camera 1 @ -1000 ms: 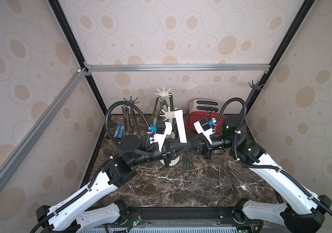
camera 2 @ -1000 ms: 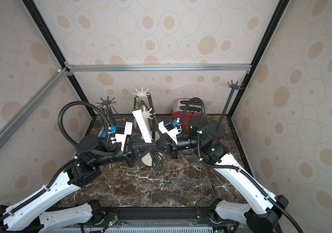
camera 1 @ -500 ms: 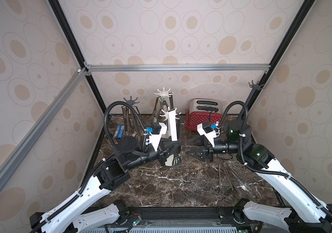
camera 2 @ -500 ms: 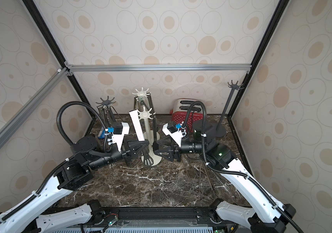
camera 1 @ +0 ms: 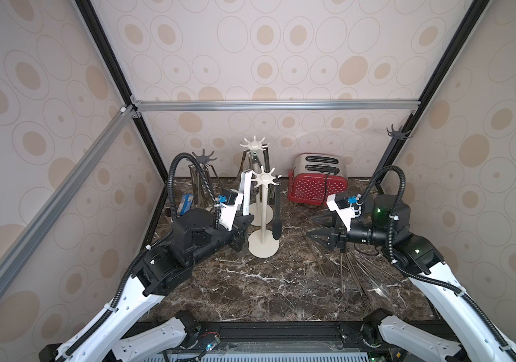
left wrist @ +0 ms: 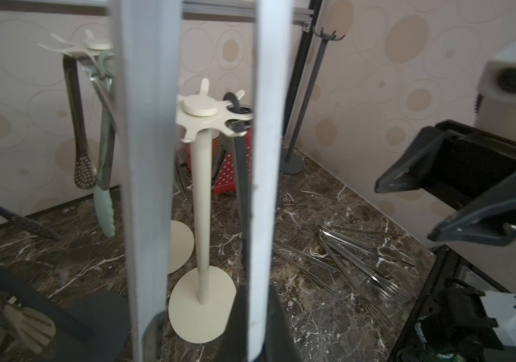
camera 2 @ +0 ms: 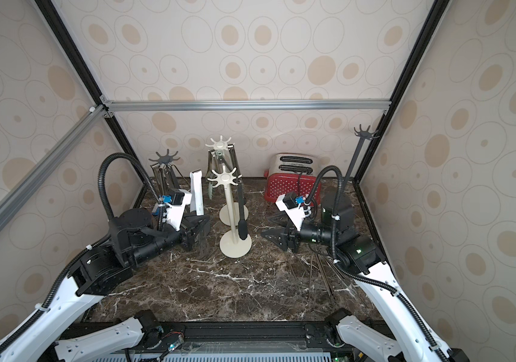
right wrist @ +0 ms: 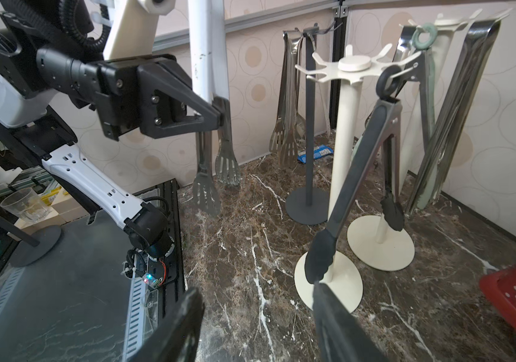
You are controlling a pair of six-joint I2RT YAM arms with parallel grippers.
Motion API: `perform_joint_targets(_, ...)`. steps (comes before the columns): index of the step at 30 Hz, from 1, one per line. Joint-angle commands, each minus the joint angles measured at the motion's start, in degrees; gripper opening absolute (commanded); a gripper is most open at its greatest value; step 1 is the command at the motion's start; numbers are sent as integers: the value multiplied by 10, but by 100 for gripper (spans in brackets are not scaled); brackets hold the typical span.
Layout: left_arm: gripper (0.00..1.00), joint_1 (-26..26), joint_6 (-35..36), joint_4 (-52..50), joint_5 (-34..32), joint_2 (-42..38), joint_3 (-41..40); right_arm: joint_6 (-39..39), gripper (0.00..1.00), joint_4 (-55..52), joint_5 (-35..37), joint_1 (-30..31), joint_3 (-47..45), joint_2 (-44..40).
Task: Hang food tongs on kitchen utensil racks
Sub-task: Hang the food tongs on the rack.
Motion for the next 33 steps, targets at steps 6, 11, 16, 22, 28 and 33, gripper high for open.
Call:
perform_joint_targets(6, 0, 55, -9, 54, 77, 51, 4, -19, 59, -1, 1, -20, -31, -18)
perform_joint_targets(11, 0, 55, -14, 80, 95, 71, -6, -19, 59, 2, 2, -25, -40, -17)
perform_joint_targets(16, 0, 56, -14, 85, 97, 72, -13, -21, 59, 3, 1, -28, -40, -10)
perform_joint_targets(22, 0, 56, -13, 87, 97, 85, -18, -19, 59, 5, -3, -31, -42, -9)
perform_joint_targets(28, 0, 56, -13, 91, 94, 94, -24, -19, 59, 5, -7, -33, -44, -9)
perform_joint_targets(33, 0, 56, -13, 92, 95, 93, -33, -19, 59, 5, -10, -35, -45, -8)
